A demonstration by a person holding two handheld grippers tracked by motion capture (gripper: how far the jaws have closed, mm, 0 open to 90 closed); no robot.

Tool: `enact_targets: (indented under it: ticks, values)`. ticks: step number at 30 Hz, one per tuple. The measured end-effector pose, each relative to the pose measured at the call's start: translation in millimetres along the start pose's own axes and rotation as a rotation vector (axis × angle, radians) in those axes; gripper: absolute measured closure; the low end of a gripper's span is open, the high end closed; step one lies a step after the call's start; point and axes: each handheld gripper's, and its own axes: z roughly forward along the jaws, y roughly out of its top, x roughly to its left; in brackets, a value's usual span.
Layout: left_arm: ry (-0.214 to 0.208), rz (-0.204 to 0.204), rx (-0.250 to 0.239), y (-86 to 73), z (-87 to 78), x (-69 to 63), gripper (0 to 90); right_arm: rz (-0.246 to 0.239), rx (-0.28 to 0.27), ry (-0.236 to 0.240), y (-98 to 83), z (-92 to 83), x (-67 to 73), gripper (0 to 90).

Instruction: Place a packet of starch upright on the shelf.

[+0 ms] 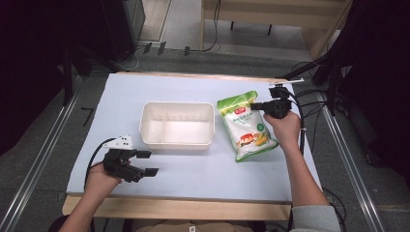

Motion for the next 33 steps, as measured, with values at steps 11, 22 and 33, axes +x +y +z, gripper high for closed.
enact_targets:
  ticks: [11, 22, 33]
  values:
    - [0.001, -0.003, -0.008, -1.4, -3.8, 0.8, 23.7, -0.044, -0.062, 0.056, 0.3, -39.1, 27.9, 88.4]
    - [0.002, -0.011, -0.019, -2.3, -4.4, 0.2, 23.7, -0.086, -0.114, 0.060, 2.8, -67.6, 46.1, 88.5]
    - [-0.001, 0.000, -0.016, -1.6, -4.0, -2.6, 23.8, -0.106, -0.145, 0.077, 5.3, -81.1, 61.5, 88.5]
